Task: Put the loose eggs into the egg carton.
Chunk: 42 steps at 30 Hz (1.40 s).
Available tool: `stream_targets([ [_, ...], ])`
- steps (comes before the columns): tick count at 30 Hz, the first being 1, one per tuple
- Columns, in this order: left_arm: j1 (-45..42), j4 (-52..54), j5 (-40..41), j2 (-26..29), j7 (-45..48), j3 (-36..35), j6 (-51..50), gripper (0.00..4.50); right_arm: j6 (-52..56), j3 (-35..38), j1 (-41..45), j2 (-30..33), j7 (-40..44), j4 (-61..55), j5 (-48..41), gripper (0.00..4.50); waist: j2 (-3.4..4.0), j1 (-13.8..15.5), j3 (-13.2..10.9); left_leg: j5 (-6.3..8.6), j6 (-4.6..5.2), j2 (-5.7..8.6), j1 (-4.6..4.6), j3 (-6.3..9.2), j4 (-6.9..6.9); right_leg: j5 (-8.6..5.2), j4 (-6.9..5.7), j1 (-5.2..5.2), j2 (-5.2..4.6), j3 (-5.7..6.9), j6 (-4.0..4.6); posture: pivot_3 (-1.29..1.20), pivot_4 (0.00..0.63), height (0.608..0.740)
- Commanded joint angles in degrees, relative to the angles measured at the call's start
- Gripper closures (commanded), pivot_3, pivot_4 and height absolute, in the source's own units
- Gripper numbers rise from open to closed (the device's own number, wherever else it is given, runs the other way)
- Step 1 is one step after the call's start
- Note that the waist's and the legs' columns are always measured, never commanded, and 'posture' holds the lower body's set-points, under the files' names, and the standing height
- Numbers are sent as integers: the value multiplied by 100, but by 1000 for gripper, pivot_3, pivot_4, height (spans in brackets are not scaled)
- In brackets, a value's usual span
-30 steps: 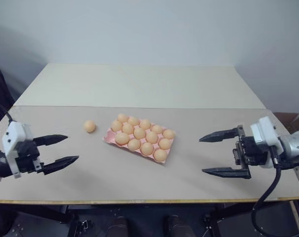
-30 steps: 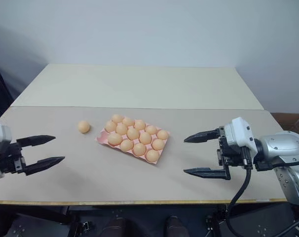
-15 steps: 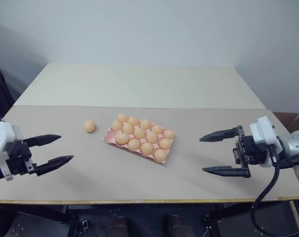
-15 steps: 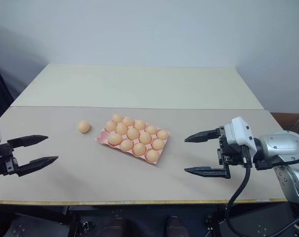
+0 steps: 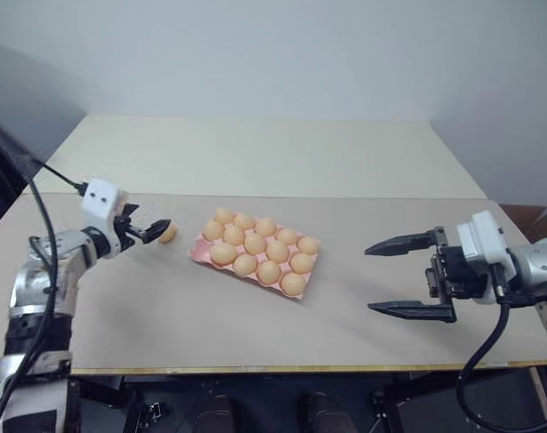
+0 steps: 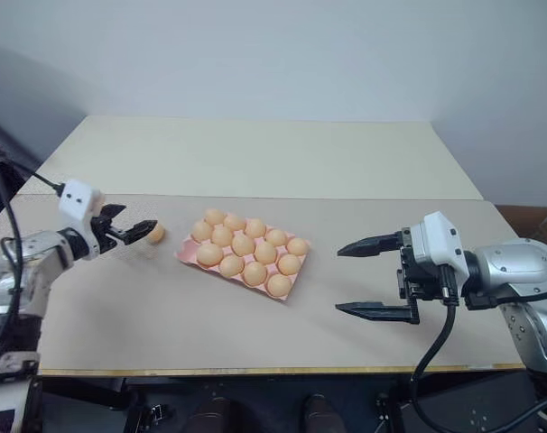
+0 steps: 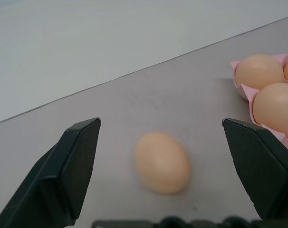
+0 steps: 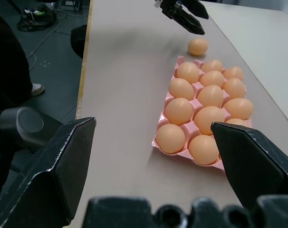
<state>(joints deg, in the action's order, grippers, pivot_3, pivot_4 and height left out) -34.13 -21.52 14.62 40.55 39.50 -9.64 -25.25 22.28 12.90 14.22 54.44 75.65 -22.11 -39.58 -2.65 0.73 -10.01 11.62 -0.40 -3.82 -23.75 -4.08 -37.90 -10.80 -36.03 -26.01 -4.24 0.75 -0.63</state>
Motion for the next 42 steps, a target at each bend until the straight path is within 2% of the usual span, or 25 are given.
stream_targets([
  [1,-416,-662,-210,-137,-74,137,279,39,-29,282,-33,79,-84,-224,-121,0,-1,-4,0,0,0,-1,0,0,0,1,0,0,0,0,-1,0,150,740],
  [4,-706,-1270,-458,-257,-158,316,356,39,-7,338,-77,100,-125,-288,-156,0,-1,-7,0,0,0,0,1,2,-8,1,-6,1,1,1,-2,0,150,740],
  [5,-788,-1439,-532,-296,-229,357,328,218,0,369,-97,106,-146,-310,-160,0,-1,-13,0,0,0,0,2,3,-8,1,-6,2,1,0,-2,0,150,740],
  [8,-928,-1771,-615,-374,-349,340,379,942,16,439,-143,119,-188,-355,-179,0,-2,-8,0,0,0,0,-1,3,-8,1,-4,2,0,0,-2,0,150,740],
  [13,-899,-1788,-583,-361,-177,308,557,2557,22,487,-187,114,-221,-376,-188,0,-2,-5,0,0,0,1,-1,4,-8,2,-5,1,-1,1,-3,0,150,740],
  [14,-831,-1677,-554,-320,-92,289,604,2637,19,491,-192,111,-228,-379,-188,0,-2,-4,0,0,0,0,-1,4,-8,2,-5,1,-1,1,-3,0,150,740],
  [17,-644,-1355,-520,-176,24,208,654,2659,11,499,-206,101,-249,-381,-184,0,-2,-15,0,0,0,0,-1,4,-9,2,-5,1,-1,1,-3,0,150,740],
  [21,-139,-485,-241,179,657,44,830,2659,-4,501,-233,87,-264,-372,-178,0,-2,-55,0,0,0,-3,-1,3,-8,2,-5,-1,0,0,-2,0,150,740],
  [25,375,663,507,457,1865,-78,645,2659,-23,432,-184,58,-259,-319,-162,0,-1,-26,0,0,0,-2,-1,3,-9,2,-6,0,-4,1,-2,0,150,740],
  [28,569,1089,764,457,2222,10,496,2659,-28,384,-132,42,-262,-285,-146,0,-1,18,1,0,0,0,2,2,-9,1,-6,4,-7,2,-2,0,150,740],
  [40,364,734,380,138,2213,670,534,2659,-19,523,-306,38,-384,-401,-165,0,-1,-8,1,0,1,1,2,3,-10,1,-6,4,-2,-2,-3,0,150,740],
  [42,286,674,363,112,2183,696,469,1945,-24,539,-337,42,-399,-422,-175,0,-1,-7,1,-1,1,1,2,4,-10,1,-7,4,-2,-2,-3,0,150,740],
])
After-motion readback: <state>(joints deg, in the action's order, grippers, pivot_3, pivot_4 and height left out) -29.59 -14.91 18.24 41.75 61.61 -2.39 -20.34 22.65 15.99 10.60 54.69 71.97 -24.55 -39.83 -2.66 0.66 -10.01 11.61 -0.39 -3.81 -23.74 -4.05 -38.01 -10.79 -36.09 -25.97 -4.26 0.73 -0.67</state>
